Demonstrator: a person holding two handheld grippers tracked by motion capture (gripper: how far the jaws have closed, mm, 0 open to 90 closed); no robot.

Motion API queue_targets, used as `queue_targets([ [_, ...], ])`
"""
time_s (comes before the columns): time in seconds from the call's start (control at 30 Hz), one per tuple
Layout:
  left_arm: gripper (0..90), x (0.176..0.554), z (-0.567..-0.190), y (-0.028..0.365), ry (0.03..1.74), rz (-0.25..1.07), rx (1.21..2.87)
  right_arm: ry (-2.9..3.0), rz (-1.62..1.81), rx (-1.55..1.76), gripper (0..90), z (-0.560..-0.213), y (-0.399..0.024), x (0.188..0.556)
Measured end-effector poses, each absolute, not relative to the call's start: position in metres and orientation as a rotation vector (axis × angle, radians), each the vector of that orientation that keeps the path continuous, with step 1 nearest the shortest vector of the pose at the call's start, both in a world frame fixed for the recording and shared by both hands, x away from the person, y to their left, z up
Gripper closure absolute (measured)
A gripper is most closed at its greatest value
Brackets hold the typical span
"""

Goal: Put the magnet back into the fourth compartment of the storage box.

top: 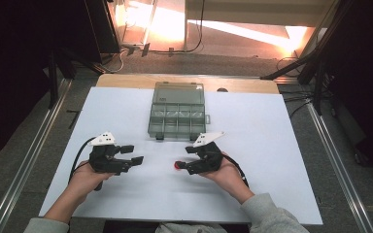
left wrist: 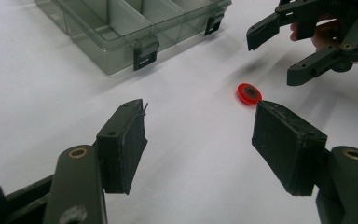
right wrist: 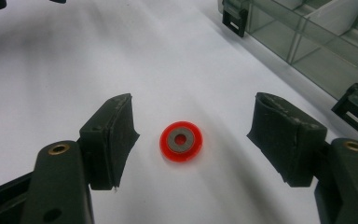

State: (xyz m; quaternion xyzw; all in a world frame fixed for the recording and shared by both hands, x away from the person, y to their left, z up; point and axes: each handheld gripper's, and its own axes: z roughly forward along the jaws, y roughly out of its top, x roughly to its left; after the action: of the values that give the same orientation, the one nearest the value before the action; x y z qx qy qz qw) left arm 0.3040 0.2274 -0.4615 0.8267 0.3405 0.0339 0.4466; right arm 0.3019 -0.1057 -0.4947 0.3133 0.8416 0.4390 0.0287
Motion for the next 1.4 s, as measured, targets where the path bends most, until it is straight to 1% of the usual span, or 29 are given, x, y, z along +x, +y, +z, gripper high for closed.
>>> queue_targets([
  [0.47,34.3,0.304,-0.463,0.229,0.845,0.079,2.048,2.656,1.252,0.940,31.8,-0.503,-0.094,0.304],
  [0.83,34.4,0.303,-0.463,0.232,0.857,0.084,2.042,2.700,1.160,0.910,36.6,-0.508,-0.086,0.303],
  [1.2,34.3,0.301,-0.464,0.236,0.869,0.091,2.039,2.727,1.070,0.838,49.1,-0.506,-0.076,0.301],
  [1.33,34.4,0.301,-0.464,0.237,0.875,0.095,2.035,2.725,1.050,0.833,60.6,-0.505,-0.075,0.300],
  [1.4,34.3,0.301,-0.464,0.238,0.876,0.095,2.036,2.726,1.046,0.822,62.6,-0.505,-0.075,0.300],
])
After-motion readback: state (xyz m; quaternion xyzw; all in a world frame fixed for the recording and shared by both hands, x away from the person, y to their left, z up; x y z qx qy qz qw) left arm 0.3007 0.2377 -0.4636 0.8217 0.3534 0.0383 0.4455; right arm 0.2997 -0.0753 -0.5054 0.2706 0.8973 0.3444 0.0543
